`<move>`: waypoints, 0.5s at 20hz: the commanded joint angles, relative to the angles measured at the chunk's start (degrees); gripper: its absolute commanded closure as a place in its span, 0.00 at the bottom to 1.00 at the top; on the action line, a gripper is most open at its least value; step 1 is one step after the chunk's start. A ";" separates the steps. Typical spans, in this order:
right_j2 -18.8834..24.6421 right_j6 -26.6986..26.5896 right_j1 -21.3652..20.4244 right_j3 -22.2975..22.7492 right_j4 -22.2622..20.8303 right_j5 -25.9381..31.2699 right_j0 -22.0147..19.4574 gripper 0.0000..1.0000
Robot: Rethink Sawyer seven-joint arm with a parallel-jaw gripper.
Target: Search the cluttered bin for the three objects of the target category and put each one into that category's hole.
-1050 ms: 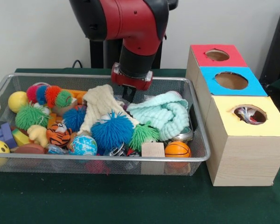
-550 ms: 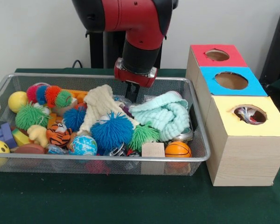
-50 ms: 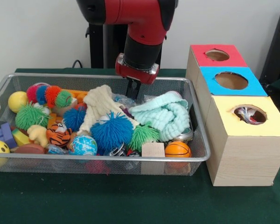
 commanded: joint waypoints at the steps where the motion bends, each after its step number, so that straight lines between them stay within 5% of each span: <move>1: -0.58 4.35 1.69 -5.54 2.67 -1.43 0.43 1.00; 10: 0.52 1.42 -3.60 -4.48 8.54 5.08 -0.33 1.00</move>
